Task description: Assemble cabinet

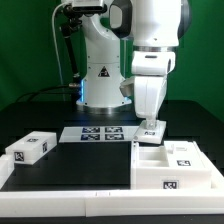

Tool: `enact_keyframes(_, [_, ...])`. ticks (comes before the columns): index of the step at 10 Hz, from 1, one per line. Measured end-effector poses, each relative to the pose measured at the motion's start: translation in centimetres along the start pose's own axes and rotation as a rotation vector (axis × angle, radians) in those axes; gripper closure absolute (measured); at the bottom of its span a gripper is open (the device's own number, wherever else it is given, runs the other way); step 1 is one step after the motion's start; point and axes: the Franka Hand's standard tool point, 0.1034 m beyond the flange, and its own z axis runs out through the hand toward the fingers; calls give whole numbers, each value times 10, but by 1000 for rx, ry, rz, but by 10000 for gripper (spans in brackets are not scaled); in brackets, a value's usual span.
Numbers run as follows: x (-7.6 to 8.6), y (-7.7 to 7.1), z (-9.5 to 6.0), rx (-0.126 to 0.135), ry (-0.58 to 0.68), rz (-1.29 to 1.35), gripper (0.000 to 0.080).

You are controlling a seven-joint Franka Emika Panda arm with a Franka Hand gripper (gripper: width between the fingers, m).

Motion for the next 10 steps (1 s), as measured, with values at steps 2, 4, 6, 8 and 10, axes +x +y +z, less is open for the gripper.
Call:
enact_keyframes(2, [0, 2, 0, -2, 1, -86, 730])
enact_keyframes(4, [0, 2, 0, -2, 1, -91, 730])
enact_keyframes(6, [-2, 5, 0, -2, 1, -84, 730])
enact_keyframes(8, [-3, 7, 0, -3, 2, -80, 729])
enact_keyframes(10, [-2, 8, 0, -3, 2, -79, 729])
